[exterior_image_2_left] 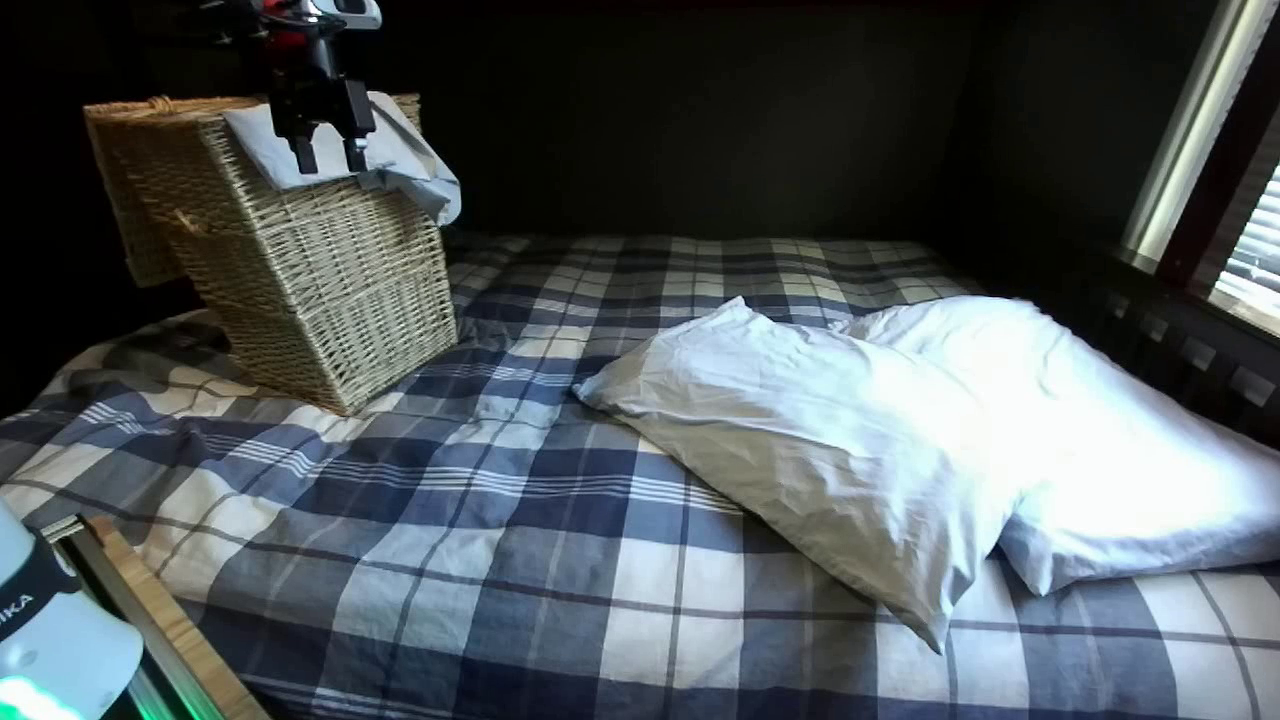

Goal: Put the pillowcase in the laundry basket

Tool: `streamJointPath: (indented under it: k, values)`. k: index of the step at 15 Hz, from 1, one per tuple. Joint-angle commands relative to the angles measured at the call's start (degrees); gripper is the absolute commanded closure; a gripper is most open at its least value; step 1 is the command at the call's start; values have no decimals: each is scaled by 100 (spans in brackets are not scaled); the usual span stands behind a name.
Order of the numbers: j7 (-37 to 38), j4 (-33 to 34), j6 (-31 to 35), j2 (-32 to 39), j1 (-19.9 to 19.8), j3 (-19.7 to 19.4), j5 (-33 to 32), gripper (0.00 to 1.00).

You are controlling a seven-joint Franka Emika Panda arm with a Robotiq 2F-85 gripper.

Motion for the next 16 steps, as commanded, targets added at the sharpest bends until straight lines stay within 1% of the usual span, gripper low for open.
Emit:
streamJointPath:
  k: [1, 14, 15, 16]
  values:
    - [22, 18, -19, 12, 109, -95, -22, 0]
    - [22, 18, -19, 12, 109, -95, -22, 0]
    - [-61, 48, -20, 61, 128, -95, -28, 0]
    - [-418, 66, 59, 106, 192, -134, 115, 0]
